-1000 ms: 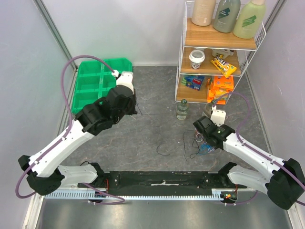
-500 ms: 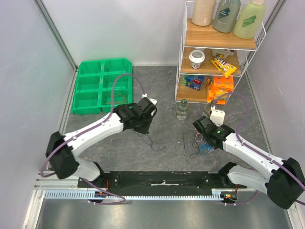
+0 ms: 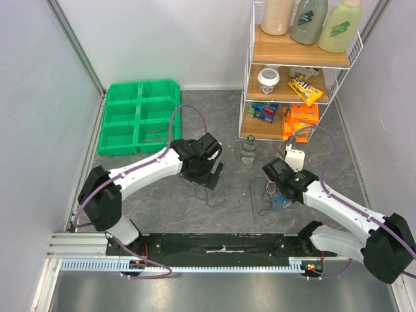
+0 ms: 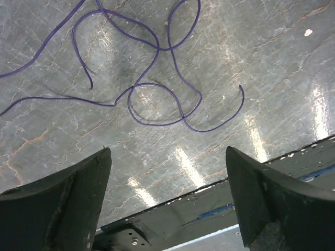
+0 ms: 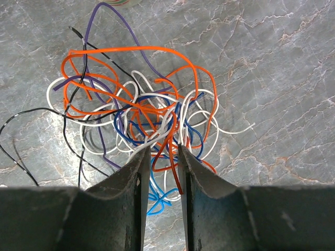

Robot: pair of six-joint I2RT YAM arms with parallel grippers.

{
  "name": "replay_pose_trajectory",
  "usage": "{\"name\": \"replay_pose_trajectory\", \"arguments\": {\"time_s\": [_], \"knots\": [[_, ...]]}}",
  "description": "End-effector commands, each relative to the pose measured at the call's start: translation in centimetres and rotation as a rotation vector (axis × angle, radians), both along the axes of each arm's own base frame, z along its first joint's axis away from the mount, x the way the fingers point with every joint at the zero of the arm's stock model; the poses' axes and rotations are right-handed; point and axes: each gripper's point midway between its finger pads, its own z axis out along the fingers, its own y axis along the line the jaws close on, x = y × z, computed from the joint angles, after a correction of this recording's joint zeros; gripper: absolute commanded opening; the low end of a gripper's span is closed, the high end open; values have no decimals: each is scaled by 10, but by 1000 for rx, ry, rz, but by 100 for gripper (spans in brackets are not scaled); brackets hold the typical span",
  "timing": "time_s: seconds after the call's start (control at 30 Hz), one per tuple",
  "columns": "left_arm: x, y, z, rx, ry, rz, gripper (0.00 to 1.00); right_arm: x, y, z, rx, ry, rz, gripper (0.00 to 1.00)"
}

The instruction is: Untangle the cables

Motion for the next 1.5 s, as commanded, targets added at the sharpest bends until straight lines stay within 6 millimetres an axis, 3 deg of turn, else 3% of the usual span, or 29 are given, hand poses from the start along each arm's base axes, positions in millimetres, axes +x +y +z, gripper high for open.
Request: {"name": "replay_pose_trajectory", "arguments": {"time_s": [0.0, 0.2, 0.37, 0.5, 0.73, 1.0, 1.07, 1.17, 1.23, 1.3, 1.33, 1.47], "knots": [[2, -9, 17, -71, -16, 12, 96, 4, 1, -1, 2, -14, -2, 35], [25, -25, -6, -52, 31, 23, 99, 5, 2, -4, 0, -3, 5, 35], [38, -23, -43, 18, 50, 50, 99, 5, 0, -4, 1, -11, 4, 35], [56, -9, -56, 163, 16, 82, 99, 5, -1, -4, 2, -9, 0, 35], [38, 6, -68, 183, 46, 136, 89, 7, -2, -3, -3, -14, -2, 35], [21, 16, -73, 193, 77, 147, 69, 7, -4, -7, -3, 1, -8, 36], [17, 18, -75, 191, 82, 146, 60, 7, -4, -7, -3, 1, -10, 36], [17, 20, -72, 189, 72, 140, 39, 7, -4, -9, 1, 4, -8, 36], [22, 19, -64, 180, 39, 144, 27, 7, -4, -9, 1, 6, -10, 36], [32, 19, -52, 174, -17, 150, 6, 7, -4, -9, 0, 6, -7, 36], [37, 19, -45, 171, -43, 153, 2, 8, -4, -9, -1, 6, -6, 36], [57, 20, -12, 144, -149, 163, 2, 9, -3, -8, -5, 9, 3, 36]]}}
